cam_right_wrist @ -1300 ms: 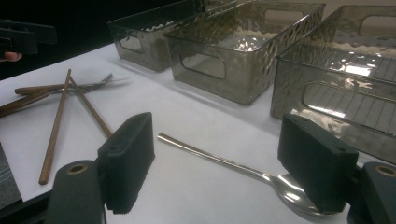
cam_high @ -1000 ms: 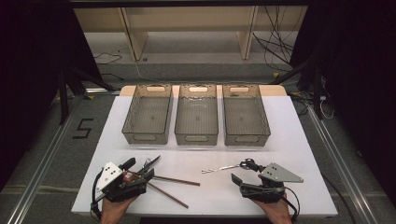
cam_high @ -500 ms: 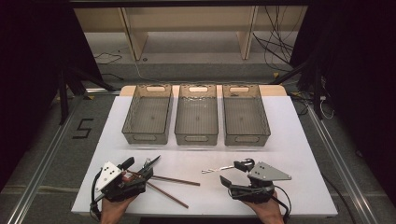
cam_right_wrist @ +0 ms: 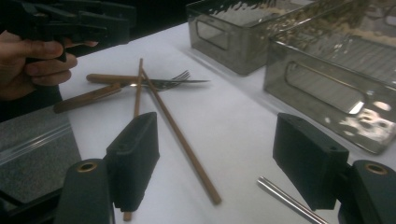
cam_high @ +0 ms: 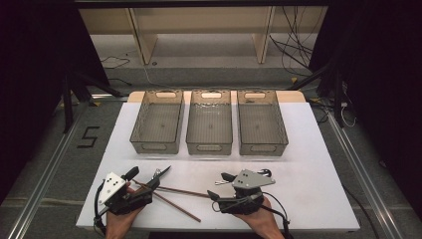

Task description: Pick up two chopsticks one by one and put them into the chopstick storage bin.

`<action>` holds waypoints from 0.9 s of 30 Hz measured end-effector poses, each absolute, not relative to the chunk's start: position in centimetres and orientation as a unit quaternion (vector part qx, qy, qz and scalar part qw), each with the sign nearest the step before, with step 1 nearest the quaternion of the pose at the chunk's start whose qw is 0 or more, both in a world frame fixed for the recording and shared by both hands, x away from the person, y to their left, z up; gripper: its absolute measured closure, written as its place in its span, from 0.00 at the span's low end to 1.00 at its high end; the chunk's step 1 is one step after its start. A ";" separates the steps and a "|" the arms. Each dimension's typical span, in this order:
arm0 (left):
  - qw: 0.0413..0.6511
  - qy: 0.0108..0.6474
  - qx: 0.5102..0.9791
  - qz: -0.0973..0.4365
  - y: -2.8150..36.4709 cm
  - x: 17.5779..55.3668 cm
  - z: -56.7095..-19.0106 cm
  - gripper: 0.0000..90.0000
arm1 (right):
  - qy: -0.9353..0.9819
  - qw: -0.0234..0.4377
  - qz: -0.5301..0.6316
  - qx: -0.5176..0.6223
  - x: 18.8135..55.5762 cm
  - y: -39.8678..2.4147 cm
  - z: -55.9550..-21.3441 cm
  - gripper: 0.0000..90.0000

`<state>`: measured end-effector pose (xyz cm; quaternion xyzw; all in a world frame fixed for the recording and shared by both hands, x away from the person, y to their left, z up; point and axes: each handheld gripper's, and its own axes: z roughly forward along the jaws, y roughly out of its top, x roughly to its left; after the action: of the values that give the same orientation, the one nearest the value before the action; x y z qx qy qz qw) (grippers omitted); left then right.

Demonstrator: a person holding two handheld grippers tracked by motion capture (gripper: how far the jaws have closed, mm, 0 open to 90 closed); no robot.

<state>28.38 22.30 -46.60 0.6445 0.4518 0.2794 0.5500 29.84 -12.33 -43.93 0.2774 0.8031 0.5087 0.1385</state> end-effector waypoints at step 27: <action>0.552 0.470 0.623 0.294 23.1 28.3 -46.5 0.18 | 0.877 0.065 0.426 0.212 30.5 -2.4 -47.0 0.54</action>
<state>28.30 23.05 -46.50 0.6231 0.4701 0.2938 0.5517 30.48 -2.38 -46.99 0.2117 0.8775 0.4255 0.0646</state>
